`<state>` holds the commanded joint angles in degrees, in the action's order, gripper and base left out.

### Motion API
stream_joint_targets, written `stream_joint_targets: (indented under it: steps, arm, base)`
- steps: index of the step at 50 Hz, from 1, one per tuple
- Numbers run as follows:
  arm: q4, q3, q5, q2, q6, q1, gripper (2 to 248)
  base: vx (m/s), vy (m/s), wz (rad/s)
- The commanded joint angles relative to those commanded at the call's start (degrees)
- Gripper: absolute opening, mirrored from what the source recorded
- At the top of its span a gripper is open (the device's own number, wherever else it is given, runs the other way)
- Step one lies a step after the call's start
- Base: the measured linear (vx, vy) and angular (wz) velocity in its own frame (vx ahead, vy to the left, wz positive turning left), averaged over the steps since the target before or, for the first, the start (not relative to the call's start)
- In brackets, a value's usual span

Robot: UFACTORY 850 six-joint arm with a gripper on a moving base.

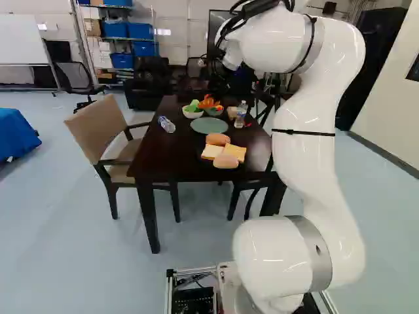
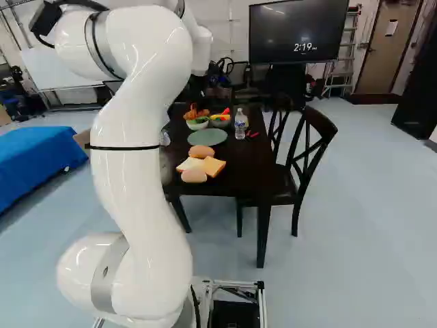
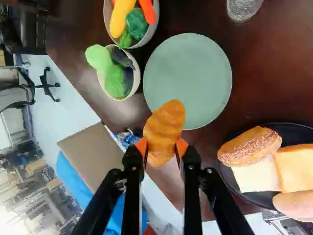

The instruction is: Move the croissant to the empty plate

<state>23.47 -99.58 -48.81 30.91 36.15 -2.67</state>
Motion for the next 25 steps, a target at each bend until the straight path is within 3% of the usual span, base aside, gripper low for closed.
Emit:
stream_joint_targets:
  steps: [25]
  arm:
    - [-2.4, 0.2, 3.4, 2.8, 0.0, 0.0, 92]
  base:
    - [0.0, 0.0, 0.0]
